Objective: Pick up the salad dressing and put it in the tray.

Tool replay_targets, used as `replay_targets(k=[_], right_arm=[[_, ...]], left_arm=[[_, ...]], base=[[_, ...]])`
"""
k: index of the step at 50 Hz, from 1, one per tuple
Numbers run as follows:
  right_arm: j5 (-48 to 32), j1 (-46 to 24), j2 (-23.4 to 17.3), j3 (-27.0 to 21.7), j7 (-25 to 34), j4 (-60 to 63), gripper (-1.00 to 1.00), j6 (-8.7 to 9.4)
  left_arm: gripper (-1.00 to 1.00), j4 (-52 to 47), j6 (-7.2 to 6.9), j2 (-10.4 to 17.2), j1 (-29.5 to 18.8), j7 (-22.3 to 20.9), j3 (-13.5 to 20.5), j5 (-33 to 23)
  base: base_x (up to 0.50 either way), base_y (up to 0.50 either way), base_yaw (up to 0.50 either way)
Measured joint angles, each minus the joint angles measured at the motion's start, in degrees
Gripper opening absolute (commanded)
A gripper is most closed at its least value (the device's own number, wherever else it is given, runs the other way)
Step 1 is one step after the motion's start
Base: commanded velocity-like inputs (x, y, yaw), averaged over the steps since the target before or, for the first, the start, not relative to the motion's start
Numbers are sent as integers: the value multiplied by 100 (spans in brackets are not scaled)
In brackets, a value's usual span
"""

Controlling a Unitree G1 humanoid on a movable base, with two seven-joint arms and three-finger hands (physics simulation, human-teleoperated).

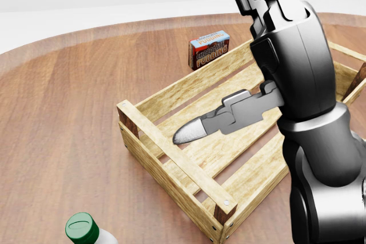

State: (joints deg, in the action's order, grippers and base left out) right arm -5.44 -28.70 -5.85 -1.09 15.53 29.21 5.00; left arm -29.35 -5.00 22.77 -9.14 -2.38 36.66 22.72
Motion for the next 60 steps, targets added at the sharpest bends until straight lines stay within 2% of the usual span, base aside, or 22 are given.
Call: replay_targets(k=[11,30,47,60], right_arm=[[-493,37,469,552,452,-480,100,0],[-1179,512,1283,1392,1035,-1500,100,0],[-1478,973,1620,1831,1271,-2461,100,0],[-1586,1074,1713,1891,1392,-3348,100,0]], left_arm=[[100,4,0,-14,3,-28,-17,-79],[100,25,0,-33,13,-56,-20,-161],[100,54,0,-39,14,-60,-30,-201],[100,55,0,-46,17,-63,-34,-201]], base=[[0,0,0],[0,0,0],[0,0,0],[0,0,0]])
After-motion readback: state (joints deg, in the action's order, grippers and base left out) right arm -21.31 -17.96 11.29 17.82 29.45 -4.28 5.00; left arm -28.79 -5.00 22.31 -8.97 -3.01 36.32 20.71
